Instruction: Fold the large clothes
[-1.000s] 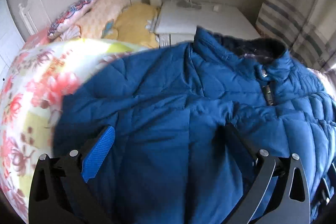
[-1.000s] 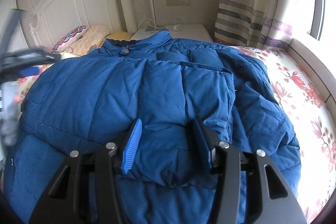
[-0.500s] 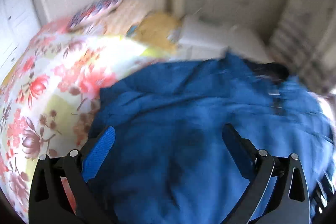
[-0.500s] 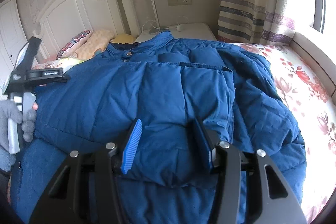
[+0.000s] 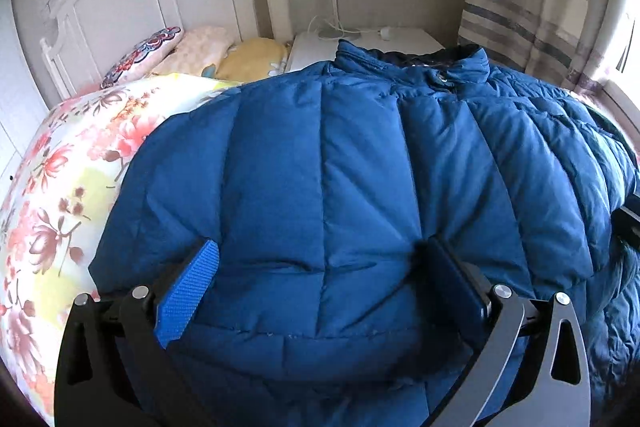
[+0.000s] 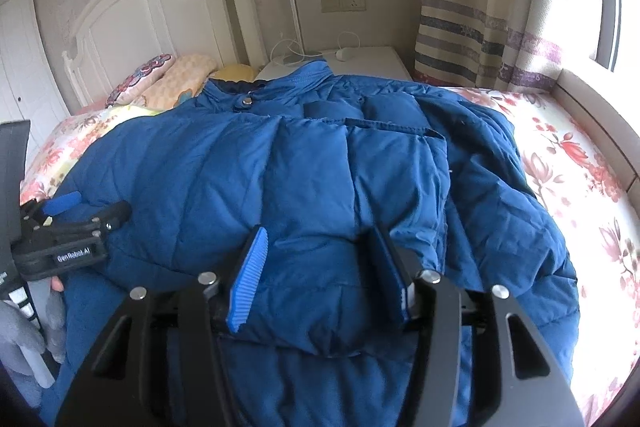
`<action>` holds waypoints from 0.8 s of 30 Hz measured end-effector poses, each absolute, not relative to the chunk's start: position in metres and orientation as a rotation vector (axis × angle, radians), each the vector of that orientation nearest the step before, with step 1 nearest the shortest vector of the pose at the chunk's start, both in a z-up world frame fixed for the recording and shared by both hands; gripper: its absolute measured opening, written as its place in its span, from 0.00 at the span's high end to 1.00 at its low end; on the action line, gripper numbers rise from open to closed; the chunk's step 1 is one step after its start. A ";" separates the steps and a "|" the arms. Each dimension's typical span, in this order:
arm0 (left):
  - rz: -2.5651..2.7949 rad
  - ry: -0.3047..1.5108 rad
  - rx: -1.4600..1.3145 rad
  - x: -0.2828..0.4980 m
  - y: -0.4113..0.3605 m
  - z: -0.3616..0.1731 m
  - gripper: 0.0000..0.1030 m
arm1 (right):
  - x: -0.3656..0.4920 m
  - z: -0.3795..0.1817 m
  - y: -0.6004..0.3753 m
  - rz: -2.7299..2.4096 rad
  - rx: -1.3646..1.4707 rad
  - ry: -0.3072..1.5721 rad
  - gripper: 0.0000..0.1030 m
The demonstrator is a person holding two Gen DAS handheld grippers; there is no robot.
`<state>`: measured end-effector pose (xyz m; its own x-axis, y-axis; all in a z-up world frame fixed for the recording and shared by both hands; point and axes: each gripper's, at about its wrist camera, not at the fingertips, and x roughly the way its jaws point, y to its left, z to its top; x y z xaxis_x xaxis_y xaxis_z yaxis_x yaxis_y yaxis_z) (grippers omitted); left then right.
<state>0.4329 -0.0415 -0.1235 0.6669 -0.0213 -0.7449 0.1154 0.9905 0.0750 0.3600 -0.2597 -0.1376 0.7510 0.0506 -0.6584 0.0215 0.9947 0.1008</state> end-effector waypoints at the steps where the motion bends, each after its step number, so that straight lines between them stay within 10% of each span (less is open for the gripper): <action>1: -0.079 0.838 0.117 0.433 -0.041 -0.124 0.04 | 0.361 -0.134 -0.257 0.001 0.088 0.727 0.44; 24: -0.093 0.831 0.094 0.431 -0.041 -0.125 0.04 | 0.465 -0.134 -0.311 -0.117 0.124 0.853 0.30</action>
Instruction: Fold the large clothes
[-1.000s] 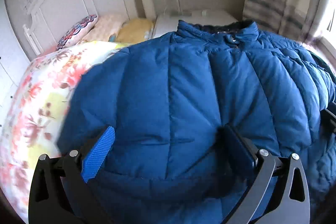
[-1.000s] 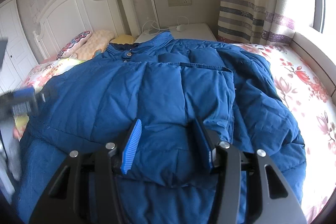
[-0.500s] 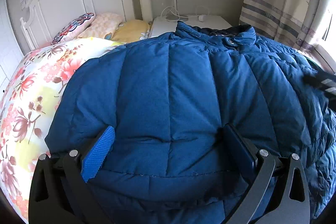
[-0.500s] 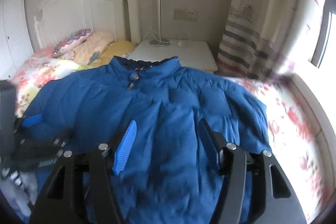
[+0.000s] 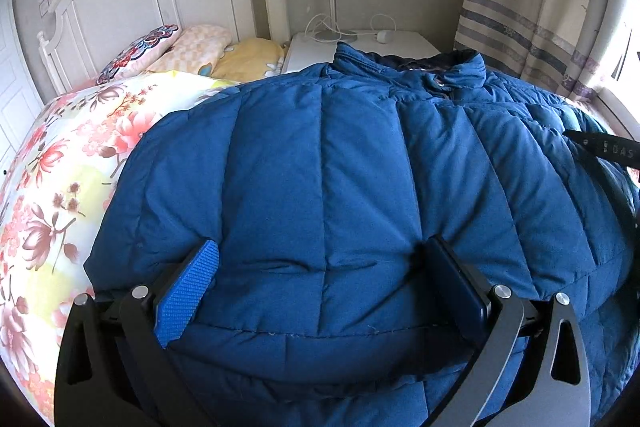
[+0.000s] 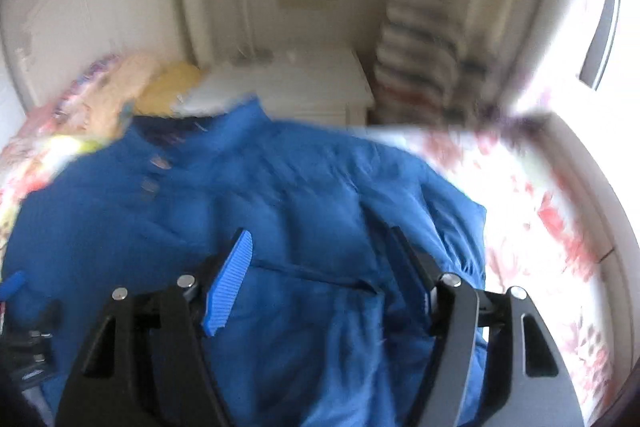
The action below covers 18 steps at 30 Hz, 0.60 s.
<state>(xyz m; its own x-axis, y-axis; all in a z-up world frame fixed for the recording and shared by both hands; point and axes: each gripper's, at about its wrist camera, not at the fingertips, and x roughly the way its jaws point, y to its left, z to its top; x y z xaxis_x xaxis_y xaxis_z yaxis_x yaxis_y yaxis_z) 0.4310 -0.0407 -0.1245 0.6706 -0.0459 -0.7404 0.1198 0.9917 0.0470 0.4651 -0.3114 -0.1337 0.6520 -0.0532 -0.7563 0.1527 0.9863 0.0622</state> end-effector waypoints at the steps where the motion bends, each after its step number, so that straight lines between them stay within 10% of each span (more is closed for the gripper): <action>1: -0.092 0.831 0.095 0.431 -0.041 -0.125 0.04 | 0.464 -0.138 -0.316 -0.094 0.160 0.836 0.29; 18: -0.093 0.831 0.091 0.432 -0.040 -0.126 0.04 | 0.385 -0.137 -0.243 -0.008 -0.089 0.761 0.25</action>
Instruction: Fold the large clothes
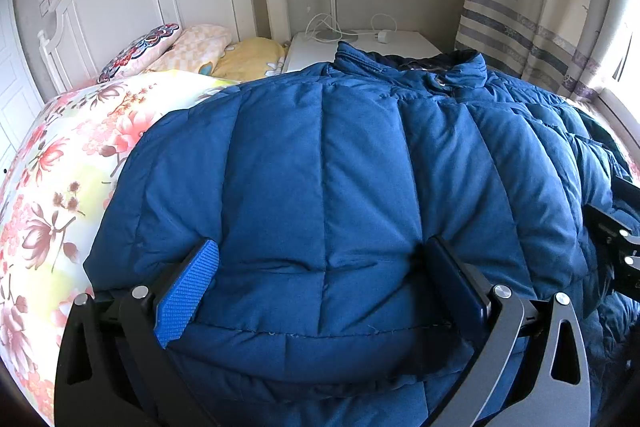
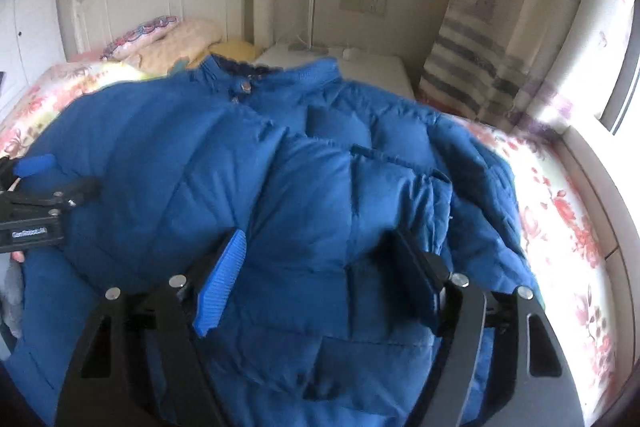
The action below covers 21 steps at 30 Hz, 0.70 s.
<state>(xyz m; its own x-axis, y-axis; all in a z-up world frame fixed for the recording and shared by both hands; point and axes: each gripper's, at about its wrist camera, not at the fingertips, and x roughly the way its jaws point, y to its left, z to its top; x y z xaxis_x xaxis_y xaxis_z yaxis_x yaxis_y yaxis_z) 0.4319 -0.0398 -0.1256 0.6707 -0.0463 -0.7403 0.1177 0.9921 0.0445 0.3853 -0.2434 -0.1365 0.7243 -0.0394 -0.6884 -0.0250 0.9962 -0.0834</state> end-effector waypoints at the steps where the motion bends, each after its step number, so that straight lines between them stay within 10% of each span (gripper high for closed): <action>1: -0.093 0.832 0.091 0.432 -0.040 -0.126 0.04 | 0.387 -0.139 -0.244 -0.010 -0.089 0.770 0.24; 13: -0.178 0.807 0.082 0.345 -0.039 -0.089 0.05 | 0.313 -0.092 -0.222 0.091 -0.052 0.705 0.25; 21: -0.125 0.963 0.122 0.346 -0.040 -0.132 0.04 | 0.305 -0.156 -0.181 0.151 -0.177 0.881 0.25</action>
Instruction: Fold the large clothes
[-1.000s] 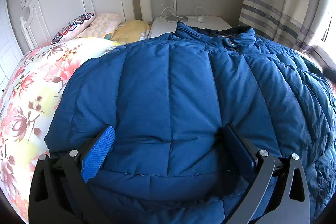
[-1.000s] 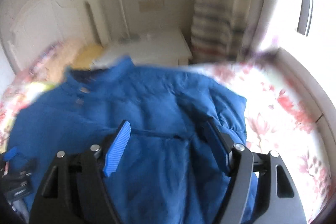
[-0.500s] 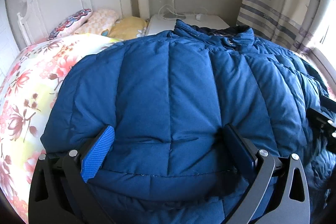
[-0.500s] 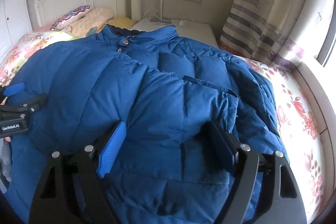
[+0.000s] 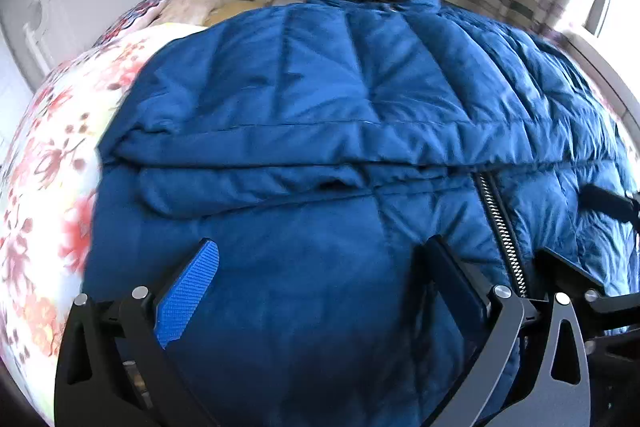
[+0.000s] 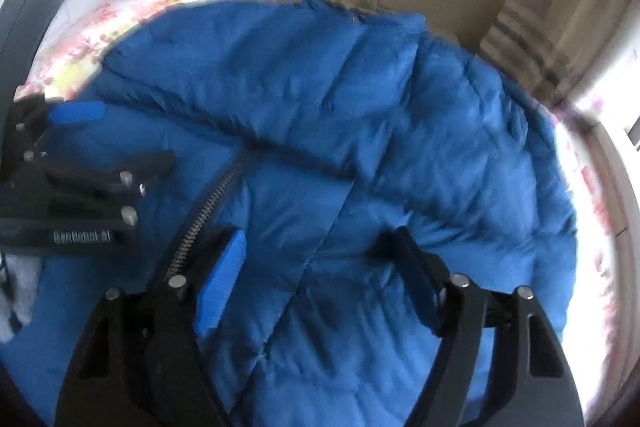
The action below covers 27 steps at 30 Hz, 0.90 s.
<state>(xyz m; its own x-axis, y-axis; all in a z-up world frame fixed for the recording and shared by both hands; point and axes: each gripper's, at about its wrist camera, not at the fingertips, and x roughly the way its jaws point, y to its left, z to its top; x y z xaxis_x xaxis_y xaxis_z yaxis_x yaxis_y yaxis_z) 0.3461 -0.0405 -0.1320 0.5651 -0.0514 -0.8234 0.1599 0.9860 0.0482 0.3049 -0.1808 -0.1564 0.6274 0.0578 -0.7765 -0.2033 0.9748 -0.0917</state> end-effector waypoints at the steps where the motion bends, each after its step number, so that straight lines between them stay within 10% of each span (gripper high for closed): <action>1: -0.108 0.944 0.117 0.341 -0.035 -0.128 0.04 | 0.304 -0.154 -0.183 0.156 -0.167 0.892 0.25; 27: -0.157 0.926 0.117 0.212 -0.027 -0.131 0.04 | 0.161 -0.164 -0.181 0.115 -0.212 0.842 0.16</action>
